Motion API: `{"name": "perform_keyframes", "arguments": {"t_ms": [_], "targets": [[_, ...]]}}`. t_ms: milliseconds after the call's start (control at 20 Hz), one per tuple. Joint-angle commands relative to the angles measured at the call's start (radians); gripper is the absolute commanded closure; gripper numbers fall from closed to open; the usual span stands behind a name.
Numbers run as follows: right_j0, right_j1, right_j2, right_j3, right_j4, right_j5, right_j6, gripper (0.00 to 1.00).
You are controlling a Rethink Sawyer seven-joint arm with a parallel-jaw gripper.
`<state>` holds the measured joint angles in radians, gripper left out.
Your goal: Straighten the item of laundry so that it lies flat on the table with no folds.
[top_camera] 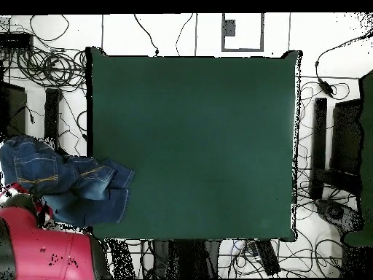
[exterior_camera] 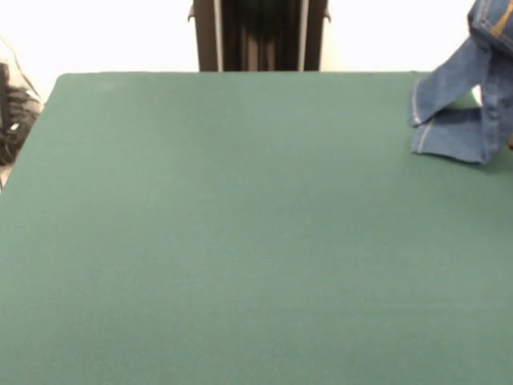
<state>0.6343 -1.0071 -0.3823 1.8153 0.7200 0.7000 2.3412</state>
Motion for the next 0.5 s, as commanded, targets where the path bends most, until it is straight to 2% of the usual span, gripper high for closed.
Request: {"name": "perform_keyframes", "arguments": {"t_ms": [50,250,500], "targets": [[0.025,-0.001,0.141,-0.009,0.097,0.071,0.358,1.0],[0.045,0.016,0.155,-0.002,0.125,0.021,0.368,1.0],[0.087,0.039,0.15,-0.036,0.128,0.005,0.449,1.0]]}}
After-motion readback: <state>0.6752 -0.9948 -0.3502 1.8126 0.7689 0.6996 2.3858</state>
